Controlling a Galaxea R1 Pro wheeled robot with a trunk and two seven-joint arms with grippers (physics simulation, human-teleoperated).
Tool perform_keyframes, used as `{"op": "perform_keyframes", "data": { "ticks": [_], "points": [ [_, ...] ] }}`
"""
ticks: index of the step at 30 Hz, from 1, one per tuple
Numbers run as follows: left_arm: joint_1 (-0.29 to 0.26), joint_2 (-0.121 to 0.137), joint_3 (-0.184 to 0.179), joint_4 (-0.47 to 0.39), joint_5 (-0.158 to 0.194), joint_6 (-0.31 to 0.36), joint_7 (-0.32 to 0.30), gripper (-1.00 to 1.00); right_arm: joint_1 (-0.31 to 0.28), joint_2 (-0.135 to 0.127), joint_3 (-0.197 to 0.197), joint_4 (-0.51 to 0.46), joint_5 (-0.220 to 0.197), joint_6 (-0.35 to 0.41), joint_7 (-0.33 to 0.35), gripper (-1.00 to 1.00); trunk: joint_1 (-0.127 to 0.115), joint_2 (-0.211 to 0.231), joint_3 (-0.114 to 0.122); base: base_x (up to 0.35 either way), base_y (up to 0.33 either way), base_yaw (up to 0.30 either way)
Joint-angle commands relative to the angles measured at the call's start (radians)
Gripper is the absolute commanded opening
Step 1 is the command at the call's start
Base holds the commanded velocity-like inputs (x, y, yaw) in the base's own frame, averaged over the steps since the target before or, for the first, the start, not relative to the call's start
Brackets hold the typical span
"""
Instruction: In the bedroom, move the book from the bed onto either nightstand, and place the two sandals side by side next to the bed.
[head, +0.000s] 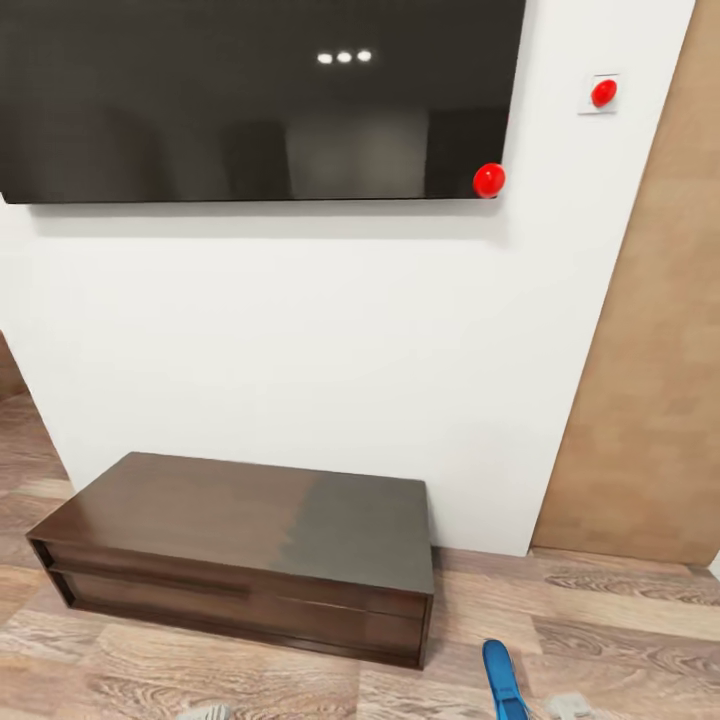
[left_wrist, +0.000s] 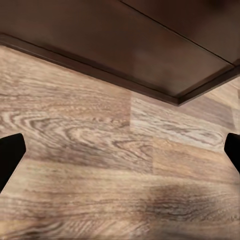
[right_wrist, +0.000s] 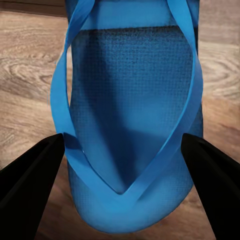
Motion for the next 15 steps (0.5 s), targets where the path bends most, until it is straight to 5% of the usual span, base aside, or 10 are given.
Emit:
{"op": "perform_keyframes", "data": {
  "ticks": [1, 15],
  "points": [
    [-0.001, 0.0, 0.002, 0.002, 0.004, -0.001, -0.005, 1.0, 0.0, -0.001, 0.004, -0.002, -0.011, 0.008, 0.001, -1.0, 0.0, 0.0, -0.001, 0.0, 0.0, 0.291],
    [-0.001, 0.0, 0.002, 0.003, 0.004, -0.002, -0.005, 1.0, 0.0, -0.001, 0.003, -0.002, -0.011, 0.008, 0.001, -1.0, 0.0, 0.0, -0.001, 0.0, 0.0, 0.291]
  ]
}}
